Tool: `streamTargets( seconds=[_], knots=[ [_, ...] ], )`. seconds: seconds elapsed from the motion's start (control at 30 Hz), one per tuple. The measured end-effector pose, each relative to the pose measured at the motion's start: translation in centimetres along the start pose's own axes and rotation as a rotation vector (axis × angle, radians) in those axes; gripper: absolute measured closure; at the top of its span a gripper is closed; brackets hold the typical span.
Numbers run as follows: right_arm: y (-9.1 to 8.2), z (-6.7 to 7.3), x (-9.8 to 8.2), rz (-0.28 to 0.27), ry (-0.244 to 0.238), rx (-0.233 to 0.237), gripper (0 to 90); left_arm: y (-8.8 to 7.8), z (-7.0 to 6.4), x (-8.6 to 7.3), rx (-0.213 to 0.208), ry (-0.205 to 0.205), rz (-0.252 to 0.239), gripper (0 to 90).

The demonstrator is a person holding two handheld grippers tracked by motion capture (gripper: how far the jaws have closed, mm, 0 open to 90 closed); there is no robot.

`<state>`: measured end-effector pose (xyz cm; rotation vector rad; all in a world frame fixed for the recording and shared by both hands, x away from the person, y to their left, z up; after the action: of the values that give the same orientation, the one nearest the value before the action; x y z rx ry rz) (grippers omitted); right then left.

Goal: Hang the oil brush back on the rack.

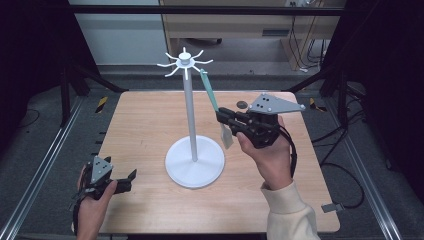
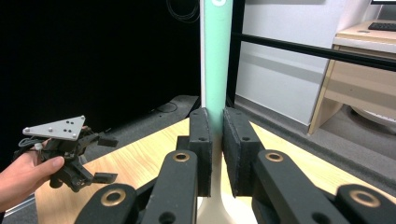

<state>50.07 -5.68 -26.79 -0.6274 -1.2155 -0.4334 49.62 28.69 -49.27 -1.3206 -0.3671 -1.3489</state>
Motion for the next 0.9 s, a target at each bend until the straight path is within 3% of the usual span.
streamTargets(
  seconds=[0.9],
  knots=[
    [2.1,0.2,-0.2,-0.010,-0.004,-0.034,82.1,0.0,-0.3,0.0,-0.010,0.007,0.003,2.1]
  ],
)
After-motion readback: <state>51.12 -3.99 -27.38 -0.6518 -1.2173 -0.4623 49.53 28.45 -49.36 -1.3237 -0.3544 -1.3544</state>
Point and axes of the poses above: each handheld gripper's, and its own axes: y roughly forward along the jaws, x roughly out of its top, z roughly to its left, the point moved 8 cm from there along y, roughly forward along the jaws, and after that the axes turned 11 degrees about y, right-handed, at the moved point
